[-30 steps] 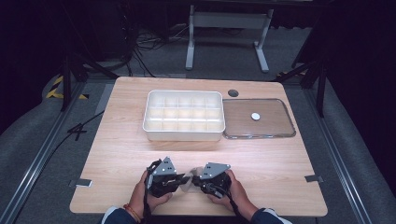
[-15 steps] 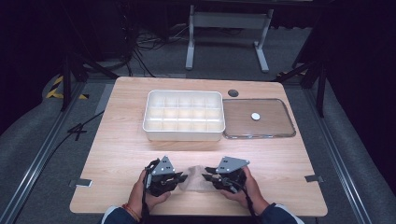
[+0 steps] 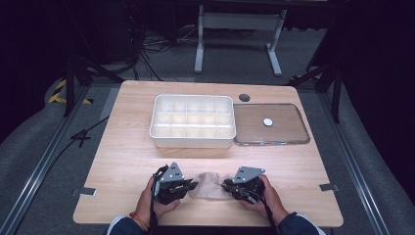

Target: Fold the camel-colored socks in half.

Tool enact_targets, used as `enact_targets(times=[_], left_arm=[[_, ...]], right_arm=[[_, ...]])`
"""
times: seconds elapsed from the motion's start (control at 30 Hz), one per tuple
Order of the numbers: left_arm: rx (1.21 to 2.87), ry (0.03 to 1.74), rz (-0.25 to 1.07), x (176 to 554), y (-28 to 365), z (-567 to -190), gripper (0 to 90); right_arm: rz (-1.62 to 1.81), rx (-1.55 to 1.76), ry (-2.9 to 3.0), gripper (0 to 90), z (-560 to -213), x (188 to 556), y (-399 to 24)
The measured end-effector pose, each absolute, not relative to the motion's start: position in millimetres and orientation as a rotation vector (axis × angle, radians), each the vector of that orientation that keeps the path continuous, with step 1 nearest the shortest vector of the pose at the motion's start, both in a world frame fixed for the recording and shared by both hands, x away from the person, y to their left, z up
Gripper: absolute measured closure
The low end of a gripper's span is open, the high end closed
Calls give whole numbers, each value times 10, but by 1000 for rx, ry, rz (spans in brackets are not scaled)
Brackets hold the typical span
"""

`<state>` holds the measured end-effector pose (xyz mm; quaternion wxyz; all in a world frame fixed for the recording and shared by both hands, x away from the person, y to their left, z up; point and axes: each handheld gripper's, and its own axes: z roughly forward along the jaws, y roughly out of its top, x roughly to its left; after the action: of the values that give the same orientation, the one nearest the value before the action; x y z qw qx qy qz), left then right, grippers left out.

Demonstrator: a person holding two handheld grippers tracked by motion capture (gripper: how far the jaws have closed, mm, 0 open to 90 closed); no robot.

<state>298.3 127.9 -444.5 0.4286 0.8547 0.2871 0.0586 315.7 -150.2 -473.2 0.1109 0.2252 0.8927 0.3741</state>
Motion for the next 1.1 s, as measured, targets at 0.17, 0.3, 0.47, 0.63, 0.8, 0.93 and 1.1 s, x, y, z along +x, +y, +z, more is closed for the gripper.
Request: enact_targets(times=[0.17, 0.3, 0.47, 0.63, 0.8, 0.93, 1.1], left_arm=[[2132, 707, 136, 3010, 1245, -4444, 850], [2128, 699, 125, 3030, 1158, -4440, 849], [2131, 683, 117, 3067, 1046, -4459, 849], [2138, 676, 109, 3089, 953, -4485, 849], [2143, 678, 105, 3115, 913, -4513, 849], [2133, 682, 122, 3115, 935, -4492, 847], [2105, 652, 98, 3091, 926, -4432, 848]], right_arm=[[1103, 662, 2616, 778, -4740, 3173, -1505], [1104, 659, 2611, 782, -4743, 3188, -1489], [1102, 658, 2609, 783, -4745, 3187, -1480], [1100, 653, 2609, 783, -4744, 3187, -1482], [1110, 646, 2610, 760, -4729, 3184, -1490], [1156, 643, 2586, 767, -4673, 3162, -1502], [1113, 625, 2615, 810, -4722, 3141, -1436]])
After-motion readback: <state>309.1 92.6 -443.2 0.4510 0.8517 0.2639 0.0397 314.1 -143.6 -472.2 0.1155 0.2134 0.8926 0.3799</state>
